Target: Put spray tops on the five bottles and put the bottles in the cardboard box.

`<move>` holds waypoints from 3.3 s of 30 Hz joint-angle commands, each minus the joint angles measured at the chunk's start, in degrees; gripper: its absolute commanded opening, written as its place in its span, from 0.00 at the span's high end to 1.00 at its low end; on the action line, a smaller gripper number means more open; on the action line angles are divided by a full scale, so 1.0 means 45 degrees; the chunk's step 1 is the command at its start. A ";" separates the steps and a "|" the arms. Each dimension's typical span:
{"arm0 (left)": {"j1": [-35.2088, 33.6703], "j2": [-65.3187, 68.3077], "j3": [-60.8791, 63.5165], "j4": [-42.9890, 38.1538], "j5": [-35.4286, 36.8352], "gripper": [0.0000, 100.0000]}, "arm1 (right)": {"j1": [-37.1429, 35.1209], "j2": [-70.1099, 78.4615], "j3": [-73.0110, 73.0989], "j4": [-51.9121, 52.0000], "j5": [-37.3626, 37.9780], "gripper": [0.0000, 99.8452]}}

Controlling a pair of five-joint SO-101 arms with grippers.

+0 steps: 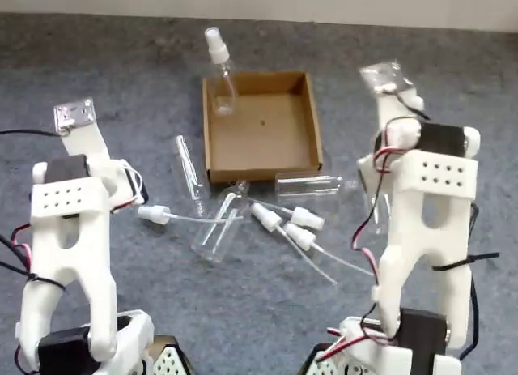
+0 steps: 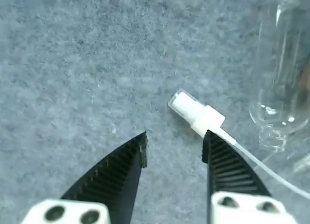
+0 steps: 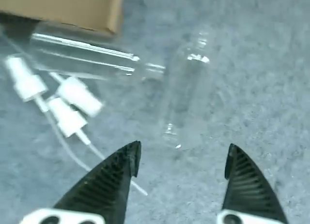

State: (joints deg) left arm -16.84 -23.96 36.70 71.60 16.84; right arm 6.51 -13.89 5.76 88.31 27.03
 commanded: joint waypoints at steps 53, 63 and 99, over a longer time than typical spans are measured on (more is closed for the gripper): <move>0.1651 0.2256 0.3253 -0.6545 -0.0547 0.93 | 0.1162 0.4581 0.0244 -0.3897 0.0274 0.76; 0.1201 0.2276 0.1534 -0.3243 -0.4317 0.93 | 0.1162 0.4581 0.0244 -0.3878 0.0606 0.76; -0.1514 0.2393 0.1866 -0.3009 0.0606 0.84 | 0.1299 0.4562 0.0264 -0.3858 0.0606 0.76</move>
State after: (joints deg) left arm -23.08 -12.88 45.67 58.95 23.34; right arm 11.60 7.47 7.08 71.08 29.14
